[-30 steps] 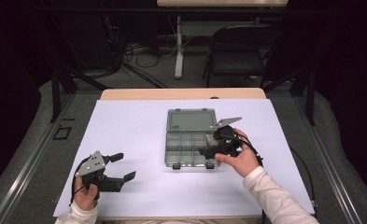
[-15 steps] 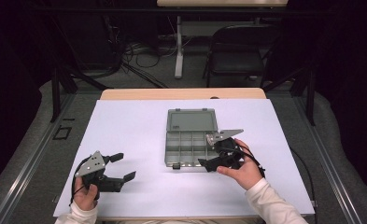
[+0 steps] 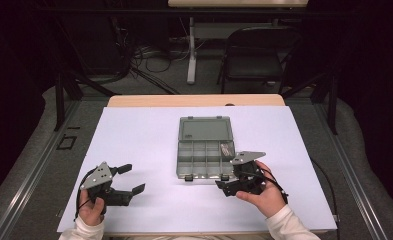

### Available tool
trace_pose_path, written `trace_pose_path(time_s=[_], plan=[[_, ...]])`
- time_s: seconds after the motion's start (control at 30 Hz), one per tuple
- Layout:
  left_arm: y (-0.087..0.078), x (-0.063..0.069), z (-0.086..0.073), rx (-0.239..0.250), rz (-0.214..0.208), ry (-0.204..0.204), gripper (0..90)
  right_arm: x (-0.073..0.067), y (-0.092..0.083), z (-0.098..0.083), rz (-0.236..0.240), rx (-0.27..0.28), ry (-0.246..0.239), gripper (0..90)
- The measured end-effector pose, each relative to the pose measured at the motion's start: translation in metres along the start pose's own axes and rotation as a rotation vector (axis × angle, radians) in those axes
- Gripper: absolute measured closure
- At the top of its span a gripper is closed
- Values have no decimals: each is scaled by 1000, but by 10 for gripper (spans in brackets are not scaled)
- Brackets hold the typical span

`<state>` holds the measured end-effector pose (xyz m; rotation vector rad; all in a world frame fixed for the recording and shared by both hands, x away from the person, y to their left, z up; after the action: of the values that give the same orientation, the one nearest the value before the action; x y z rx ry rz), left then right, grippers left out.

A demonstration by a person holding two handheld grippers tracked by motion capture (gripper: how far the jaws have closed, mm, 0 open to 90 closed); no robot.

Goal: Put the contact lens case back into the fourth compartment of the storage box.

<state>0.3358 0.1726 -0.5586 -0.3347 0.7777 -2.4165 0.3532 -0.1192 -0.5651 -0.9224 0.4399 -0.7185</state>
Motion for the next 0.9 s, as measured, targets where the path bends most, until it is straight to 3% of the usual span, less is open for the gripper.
trace_pose_path(time_s=[0.9], plan=[[0, 0, 0, -2, 2, -1, 161, 8, 1, -30, -40, 80, 74, 146]])
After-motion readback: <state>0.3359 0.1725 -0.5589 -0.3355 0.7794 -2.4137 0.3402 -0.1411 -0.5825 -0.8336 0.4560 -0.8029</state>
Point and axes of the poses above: each handheld gripper's, and its own axes: y roughly forward along the jaws, z roughly out of its top, x roughly to its right, the point moved 10 cm from there along y, roughly forward along the jaws, and after that the axes turned 13 degrees about -x, right-handed, at the moved point
